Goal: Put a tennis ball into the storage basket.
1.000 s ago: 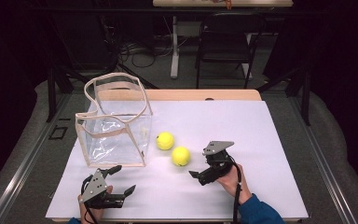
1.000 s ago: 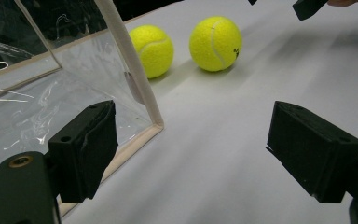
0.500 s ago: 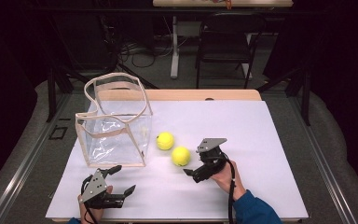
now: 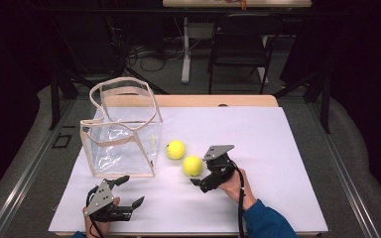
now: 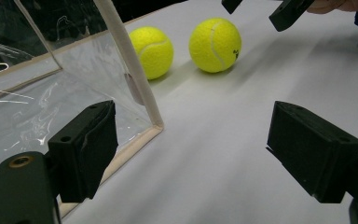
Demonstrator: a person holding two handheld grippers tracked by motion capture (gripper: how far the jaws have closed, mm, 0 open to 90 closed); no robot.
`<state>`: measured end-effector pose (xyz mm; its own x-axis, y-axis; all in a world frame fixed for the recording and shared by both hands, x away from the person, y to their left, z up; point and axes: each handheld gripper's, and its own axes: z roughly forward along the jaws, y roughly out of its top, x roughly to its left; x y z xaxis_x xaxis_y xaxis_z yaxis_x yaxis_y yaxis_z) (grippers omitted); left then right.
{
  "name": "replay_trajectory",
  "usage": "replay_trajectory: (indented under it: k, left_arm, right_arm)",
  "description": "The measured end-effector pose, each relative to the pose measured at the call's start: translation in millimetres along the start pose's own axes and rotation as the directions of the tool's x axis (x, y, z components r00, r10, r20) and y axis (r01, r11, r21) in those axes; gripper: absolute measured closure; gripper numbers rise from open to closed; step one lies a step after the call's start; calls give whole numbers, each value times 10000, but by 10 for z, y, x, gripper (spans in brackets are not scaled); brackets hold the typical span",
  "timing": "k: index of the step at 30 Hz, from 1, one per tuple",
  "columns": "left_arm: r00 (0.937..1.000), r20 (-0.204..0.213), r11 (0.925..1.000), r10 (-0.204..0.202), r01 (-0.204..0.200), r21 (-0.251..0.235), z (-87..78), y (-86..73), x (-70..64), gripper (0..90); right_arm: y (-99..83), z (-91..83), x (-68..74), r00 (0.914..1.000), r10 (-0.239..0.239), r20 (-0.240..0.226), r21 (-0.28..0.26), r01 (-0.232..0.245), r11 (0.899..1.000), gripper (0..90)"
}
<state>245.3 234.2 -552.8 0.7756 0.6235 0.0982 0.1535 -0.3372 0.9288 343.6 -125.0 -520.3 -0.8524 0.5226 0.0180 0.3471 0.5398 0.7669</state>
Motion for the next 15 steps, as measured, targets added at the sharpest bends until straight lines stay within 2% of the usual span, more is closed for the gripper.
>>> replay_trajectory:
  k: [15]
  left_arm:
    - [10000, -13, 10000, 17, -17, 2, 0, 1, 2, 159]
  right_arm:
    - [24, 95, -29, 9999, 121, -79, 18, -121, 9999, 0]
